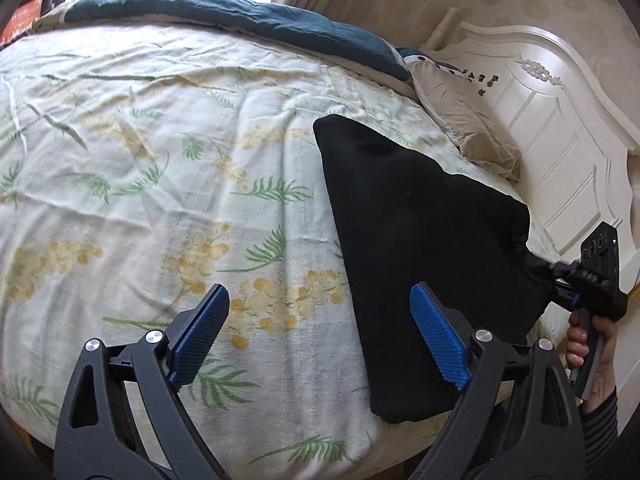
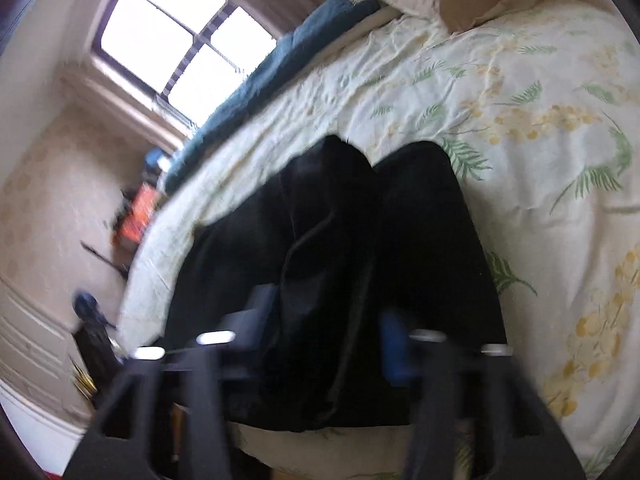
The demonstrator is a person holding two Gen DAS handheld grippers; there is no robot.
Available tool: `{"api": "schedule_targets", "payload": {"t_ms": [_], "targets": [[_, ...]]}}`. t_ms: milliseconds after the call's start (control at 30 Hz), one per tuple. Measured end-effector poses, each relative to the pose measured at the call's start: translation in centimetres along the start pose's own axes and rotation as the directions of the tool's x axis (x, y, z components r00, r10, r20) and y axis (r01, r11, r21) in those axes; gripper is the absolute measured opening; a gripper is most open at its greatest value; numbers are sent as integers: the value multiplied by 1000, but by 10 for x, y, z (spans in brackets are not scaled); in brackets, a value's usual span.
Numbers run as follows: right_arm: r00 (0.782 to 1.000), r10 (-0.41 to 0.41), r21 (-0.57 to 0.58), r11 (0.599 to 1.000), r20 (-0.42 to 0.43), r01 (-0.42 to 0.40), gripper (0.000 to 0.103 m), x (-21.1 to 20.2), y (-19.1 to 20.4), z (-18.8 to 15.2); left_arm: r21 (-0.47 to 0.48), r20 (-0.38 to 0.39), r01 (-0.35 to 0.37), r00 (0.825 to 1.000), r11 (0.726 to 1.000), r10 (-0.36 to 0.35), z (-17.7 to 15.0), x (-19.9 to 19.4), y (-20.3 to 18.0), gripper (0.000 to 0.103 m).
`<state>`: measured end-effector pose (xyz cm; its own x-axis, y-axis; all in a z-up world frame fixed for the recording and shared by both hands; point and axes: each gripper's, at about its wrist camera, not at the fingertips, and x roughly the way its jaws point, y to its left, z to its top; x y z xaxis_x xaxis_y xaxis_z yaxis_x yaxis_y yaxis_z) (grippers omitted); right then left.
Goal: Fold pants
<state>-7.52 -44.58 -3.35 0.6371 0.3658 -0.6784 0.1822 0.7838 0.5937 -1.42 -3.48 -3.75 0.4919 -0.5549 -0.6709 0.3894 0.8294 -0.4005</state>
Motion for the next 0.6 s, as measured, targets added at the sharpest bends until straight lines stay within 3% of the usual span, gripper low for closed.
{"api": "schedule_targets", "payload": {"t_ms": [200, 367, 433, 500, 567, 600], "targets": [[998, 25, 10, 1000, 61, -26, 9, -29, 2, 1, -10, -5, 14, 1000, 1000, -14, 1, -2, -1, 91], [992, -31, 55, 998, 123, 24, 0, -52, -21, 3, -1, -3, 44, 999, 999, -44, 2, -5, -9, 92], [995, -25, 81, 997, 92, 18, 0, -47, -36, 0, 4, -10, 51, 999, 999, -51, 2, -2, -12, 92], [998, 46, 80, 996, 49, -50, 0, -40, -38, -3, 15, -21, 50, 999, 999, -50, 1, 2, -16, 92], [995, 75, 104, 991, 69, -82, 4, -41, -40, -4, 21, -23, 42, 999, 999, -42, 0, 3, -17, 92], [991, 115, 126, 984, 65, -123, 17, -41, -42, -2, 20, -22, 42, 999, 999, -41, 0, 2, -17, 92]]}}
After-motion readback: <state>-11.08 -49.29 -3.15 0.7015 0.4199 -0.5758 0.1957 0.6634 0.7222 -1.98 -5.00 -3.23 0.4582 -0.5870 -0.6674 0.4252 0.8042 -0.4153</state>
